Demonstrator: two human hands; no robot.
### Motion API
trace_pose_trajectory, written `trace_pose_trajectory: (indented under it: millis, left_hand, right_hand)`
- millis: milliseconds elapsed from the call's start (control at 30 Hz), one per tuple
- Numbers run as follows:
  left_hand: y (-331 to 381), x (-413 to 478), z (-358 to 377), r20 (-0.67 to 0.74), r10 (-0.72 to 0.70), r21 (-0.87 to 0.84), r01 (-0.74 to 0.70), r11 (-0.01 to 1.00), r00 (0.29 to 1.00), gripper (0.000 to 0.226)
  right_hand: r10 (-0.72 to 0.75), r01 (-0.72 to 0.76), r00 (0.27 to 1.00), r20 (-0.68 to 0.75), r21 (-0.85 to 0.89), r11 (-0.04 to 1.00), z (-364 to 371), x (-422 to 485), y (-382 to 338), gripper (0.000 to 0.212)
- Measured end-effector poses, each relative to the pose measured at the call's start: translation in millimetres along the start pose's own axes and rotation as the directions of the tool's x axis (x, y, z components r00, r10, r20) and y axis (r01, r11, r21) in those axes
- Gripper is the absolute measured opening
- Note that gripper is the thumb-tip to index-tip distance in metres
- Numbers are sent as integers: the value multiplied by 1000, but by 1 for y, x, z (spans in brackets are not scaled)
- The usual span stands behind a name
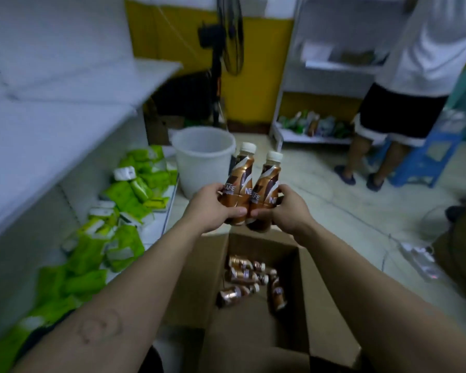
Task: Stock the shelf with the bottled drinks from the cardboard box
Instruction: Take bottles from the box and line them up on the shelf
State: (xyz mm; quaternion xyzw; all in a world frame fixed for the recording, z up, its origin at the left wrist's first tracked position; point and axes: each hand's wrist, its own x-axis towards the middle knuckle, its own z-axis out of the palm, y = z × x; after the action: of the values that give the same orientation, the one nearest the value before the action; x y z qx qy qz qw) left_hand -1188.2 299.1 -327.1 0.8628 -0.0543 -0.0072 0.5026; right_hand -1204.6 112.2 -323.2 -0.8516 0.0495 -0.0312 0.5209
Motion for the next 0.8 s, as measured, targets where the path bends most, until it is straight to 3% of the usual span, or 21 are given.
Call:
trace_pose_trajectory:
  millis: [100,200,400,533,800]
  left_hand:
    - [43,-29,-47,-141,84,25,-81,996,987,65]
    - [75,-50,-86,-231,146,61,-136,989,962,71]
    - [115,-96,-158,-408,208,179,-146,973,889,69]
    - [113,-127,-203,-531,195,281,-46,958,824,72]
    - [78,-217,-296,-760,80,344,294,892,645,75]
  right_hand:
    - [-131,132,991,-21,48,990,-10,-28,-64,63]
    - [-249,249,968,-19,97,964,-15,-45,-111,54]
    - [-413,416,909,-56,162,895,3,-69,-182,48]
    - [-509,494,861,0,240,836,42,-70,-216,53]
    - [-640,496,705,305,433,753,168,-98,-286,58]
